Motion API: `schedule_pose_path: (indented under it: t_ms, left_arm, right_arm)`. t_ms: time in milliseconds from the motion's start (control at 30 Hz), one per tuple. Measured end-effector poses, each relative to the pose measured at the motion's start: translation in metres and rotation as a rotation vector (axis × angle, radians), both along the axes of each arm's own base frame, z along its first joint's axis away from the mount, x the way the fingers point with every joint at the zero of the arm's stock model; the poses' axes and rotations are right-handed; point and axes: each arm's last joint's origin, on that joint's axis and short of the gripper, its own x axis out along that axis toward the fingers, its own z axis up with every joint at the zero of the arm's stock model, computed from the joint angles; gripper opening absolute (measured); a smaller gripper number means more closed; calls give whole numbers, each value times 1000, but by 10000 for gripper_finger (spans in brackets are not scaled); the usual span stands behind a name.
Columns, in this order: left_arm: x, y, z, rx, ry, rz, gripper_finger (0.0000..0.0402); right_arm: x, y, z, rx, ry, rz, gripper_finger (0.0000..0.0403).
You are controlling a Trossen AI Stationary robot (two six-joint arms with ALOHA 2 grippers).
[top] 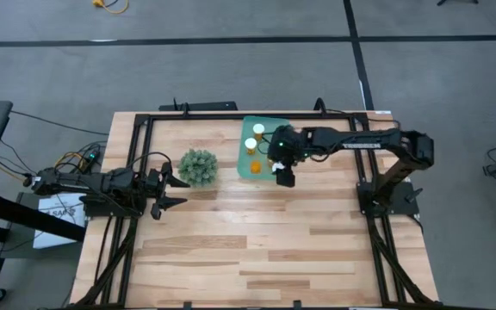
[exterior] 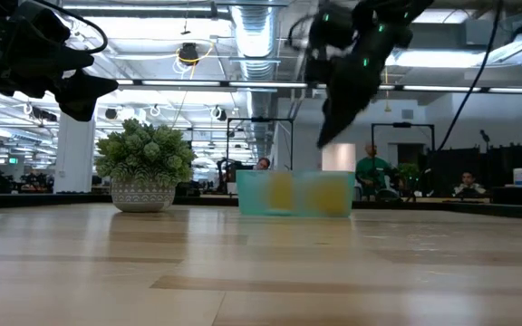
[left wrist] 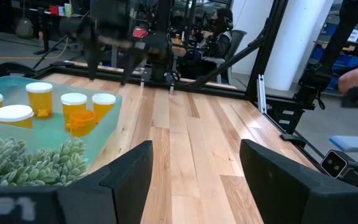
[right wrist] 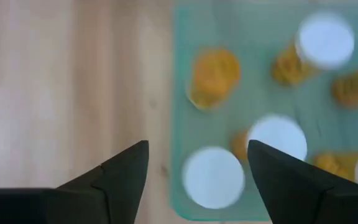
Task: Pick and place pill bottles into a basket
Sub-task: Return to Home Position
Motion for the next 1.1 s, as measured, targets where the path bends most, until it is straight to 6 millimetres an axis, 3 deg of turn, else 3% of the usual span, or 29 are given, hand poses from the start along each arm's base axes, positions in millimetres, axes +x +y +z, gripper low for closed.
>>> schedule_pose_path:
  t_ms: [200,333,433,567,733,1100]
  left_arm:
    - [0,0,0,0,1,0,231]
    - [0,0,0,1,0,0,231]
    - [0,0,0,0,0,0,231]
    - [0,0,0,1,0,0,231]
    - [0,0,0,1,0,0,231]
    - [0,0,0,0,0,0,231]
  right_arm:
    - [-15,23,60,43,-221,101,270]
    - [-49,44,96,56,-354,135,270]
    - [-84,58,106,88,-421,135,270]
    - [-127,75,96,132,-573,128,270]
    - [-162,89,63,230,-769,144,270]
    - [-189,106,16,345,-985,258,270]
